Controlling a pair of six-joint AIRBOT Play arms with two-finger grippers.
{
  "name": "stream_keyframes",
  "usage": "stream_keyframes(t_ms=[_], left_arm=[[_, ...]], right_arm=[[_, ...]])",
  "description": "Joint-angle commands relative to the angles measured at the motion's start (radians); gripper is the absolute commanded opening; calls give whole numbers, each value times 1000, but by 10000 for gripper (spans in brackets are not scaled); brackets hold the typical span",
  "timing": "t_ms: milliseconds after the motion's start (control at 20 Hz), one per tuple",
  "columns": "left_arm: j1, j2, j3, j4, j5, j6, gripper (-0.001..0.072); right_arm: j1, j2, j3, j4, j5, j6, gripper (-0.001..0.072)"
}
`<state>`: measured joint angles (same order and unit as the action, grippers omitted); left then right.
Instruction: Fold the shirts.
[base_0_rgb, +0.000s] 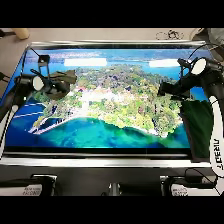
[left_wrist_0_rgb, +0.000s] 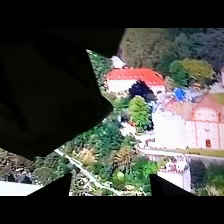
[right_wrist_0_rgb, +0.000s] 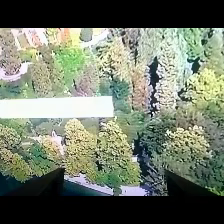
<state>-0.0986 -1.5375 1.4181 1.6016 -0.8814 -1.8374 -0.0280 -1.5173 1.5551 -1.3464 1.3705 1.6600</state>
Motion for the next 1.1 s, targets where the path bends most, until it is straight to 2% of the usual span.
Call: stream_keyframes(t_ms=[0,100,200,300,350,400,450,500,550,700,750,850,950,1000,1050], left_arm=[[201,-209,195,-157,-150,-124,688],[295,-275,207,-323,-154,-120,688],[311,-320,207,-429,-135,-34,687],[283,-347,207,-454,-77,9,673],[268,-357,207,-455,-46,9,628],[254,-363,208,-462,-23,8,414],[246,-362,208,-475,-12,9,31],[242,-348,211,-503,-2,36,26],[235,-315,219,-531,20,102,25],[159,-62,234,-573,63,425,25],[114,45,234,-573,58,489,25],[-10,254,233,-573,53,506,25],[-158,385,223,-528,63,500,25],[-241,428,197,-446,65,467,25],[-319,451,150,-342,54,361,25]], right_arm=[[0,-1,1,1,-35,0,676],[1,-1,1,1,-39,-16,676],[1,-1,1,1,-49,-19,676],[1,-1,1,5,-63,-16,676],[1,-1,1,9,-65,-14,676],[1,0,1,11,-66,-14,676],[1,0,1,12,-66,-15,676],[1,2,2,12,-63,-18,675],[0,10,3,11,-62,-40,675],[-2,76,41,-24,-65,-87,675],[-2,104,58,-26,-62,-86,675],[-1,204,75,-25,-56,-85,676],[-1,320,76,-26,-33,-82,676],[-1,374,76,-26,-17,-82,676],[-1,428,76,-31,5,-82,676]])
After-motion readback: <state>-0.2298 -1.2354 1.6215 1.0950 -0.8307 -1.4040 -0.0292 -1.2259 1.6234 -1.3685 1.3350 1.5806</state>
